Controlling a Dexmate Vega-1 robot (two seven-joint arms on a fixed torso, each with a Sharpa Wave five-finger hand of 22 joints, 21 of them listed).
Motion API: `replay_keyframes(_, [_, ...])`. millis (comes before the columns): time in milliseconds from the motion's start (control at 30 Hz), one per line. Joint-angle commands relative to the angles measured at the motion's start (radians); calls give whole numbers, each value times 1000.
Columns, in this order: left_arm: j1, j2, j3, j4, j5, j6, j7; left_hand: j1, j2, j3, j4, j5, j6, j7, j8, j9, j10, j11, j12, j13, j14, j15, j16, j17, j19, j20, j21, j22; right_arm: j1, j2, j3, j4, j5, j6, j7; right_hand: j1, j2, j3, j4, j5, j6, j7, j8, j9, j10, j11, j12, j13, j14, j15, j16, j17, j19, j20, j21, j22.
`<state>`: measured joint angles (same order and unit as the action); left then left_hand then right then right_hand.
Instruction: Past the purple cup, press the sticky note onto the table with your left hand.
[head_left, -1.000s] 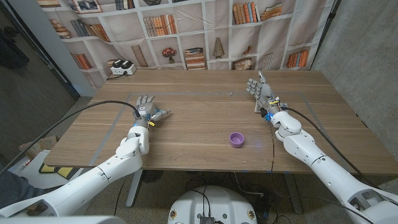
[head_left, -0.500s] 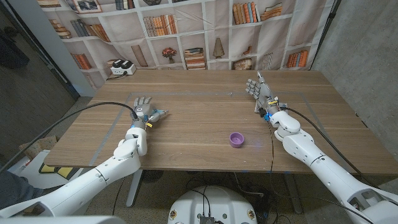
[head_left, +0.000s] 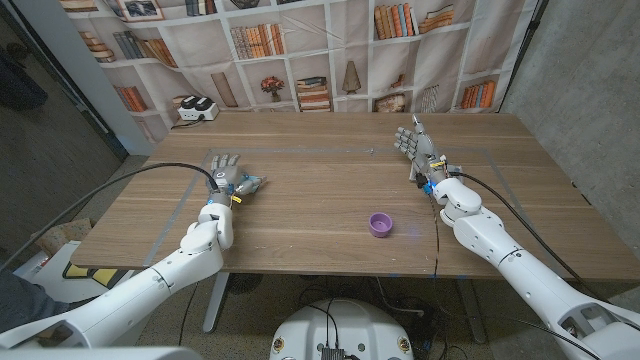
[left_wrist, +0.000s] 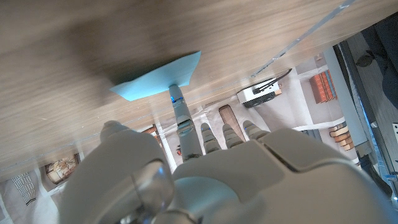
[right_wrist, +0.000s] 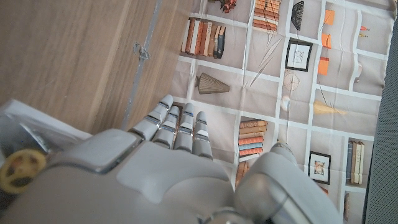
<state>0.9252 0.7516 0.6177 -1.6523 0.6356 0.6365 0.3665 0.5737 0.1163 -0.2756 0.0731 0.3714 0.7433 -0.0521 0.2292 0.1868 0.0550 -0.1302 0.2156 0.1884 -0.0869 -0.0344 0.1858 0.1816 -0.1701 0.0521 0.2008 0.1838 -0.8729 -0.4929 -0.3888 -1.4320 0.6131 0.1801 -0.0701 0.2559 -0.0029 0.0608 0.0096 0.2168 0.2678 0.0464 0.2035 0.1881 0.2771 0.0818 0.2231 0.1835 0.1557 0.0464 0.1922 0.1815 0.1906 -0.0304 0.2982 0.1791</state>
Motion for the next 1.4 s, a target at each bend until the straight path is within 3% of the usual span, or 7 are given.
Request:
replay_keyframes(33, [-17,-1,11,24,8,0,-8,7,2,-6,1,-2,-2,0,-1,-1,3,-2,-2,2,2,-52,6,3,-9,-9,7,5,-5,-3,2,-8,0,-9,-11,-8,5,-5,1,-5,8,-2,-4,5,4,0,-5,4,5,-1,-3,3,8,-4,-5,4])
replay_keyframes(767, [-36,17,39,43,65,57,-36,12,5,-7,1,-3,-3,-3,-8,0,3,-2,-3,2,6,-53,7,3,-10,-8,7,5,-1,-8,5,-17,1,-26,-22,-8,7,-7,0,-5,11,-2,-3,5,5,0,-5,4,5,0,-3,3,10,-3,-12,4])
replay_keyframes(1400, [-5,44,13,20,66,87,-30,16,7,-9,2,-4,5,-4,-10,0,13,-4,0,3,14,-57,8,3,-8,-9,8,5,25,1,-8,-2,-6,-36,-15,-8,8,-9,-1,-5,10,-2,-4,5,4,0,-5,4,5,1,-3,3,11,-2,-17,5])
